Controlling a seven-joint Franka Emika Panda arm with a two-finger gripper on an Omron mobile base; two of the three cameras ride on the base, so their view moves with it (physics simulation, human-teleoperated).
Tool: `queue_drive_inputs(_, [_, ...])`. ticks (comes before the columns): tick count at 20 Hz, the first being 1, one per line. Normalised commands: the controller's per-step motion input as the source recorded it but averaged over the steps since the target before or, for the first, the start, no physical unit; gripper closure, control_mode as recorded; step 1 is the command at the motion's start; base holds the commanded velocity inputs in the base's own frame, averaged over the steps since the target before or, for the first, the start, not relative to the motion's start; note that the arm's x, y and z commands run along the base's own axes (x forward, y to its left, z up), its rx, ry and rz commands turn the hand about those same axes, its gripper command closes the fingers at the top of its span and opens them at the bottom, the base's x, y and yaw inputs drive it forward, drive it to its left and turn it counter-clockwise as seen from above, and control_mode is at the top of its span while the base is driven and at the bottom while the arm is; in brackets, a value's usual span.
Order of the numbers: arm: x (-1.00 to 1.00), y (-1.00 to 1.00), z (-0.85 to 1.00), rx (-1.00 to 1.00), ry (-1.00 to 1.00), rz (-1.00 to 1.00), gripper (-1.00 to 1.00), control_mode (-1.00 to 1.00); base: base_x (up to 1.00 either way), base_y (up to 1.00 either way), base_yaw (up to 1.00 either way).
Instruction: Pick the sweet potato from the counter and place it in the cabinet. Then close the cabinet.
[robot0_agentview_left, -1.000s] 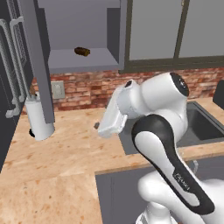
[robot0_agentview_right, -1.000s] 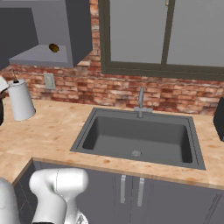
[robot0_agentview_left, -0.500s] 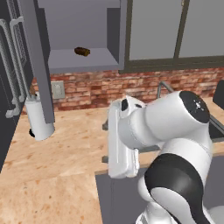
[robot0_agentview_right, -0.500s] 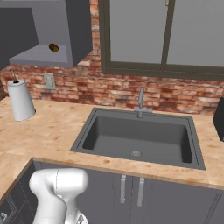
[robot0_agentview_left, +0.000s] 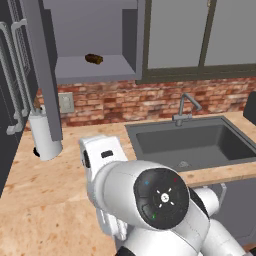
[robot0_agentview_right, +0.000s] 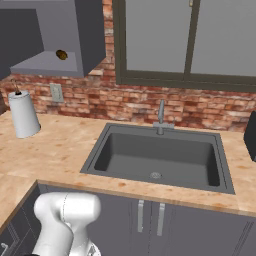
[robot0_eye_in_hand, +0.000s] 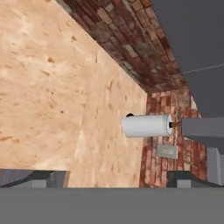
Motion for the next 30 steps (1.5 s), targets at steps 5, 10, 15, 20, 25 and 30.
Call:
queue_drive_inputs(5, [0.17,0.12,0.00,-0.19,-0.22,0.13,-1.00,-1.00,0.00,0.00,0.00])
queue_drive_inputs(10, [0.21,0.14,-0.08,-0.15,-0.18,0.15,-1.00,-1.00,0.00,0.00,0.00])
queue_drive_inputs(15, [0.40,0.27,-0.34,-0.11,-0.13,0.02,-1.00,-1.00,0.00,0.00,0.00])
queue_drive_inputs(20, [0.58,0.11,-0.26,-0.01,-0.09,0.00,-1.00,-1.00,0.00,0.00,0.00])
queue_drive_inputs(25, [0.50,0.11,-0.13,0.00,-0.07,0.00,-1.00,-1.00,0.00,0.00,0.00])
queue_drive_inputs(30, [0.39,0.38,-0.17,0.00,-0.07,0.00,-1.00,-1.00,0.00,0.00,0.00])
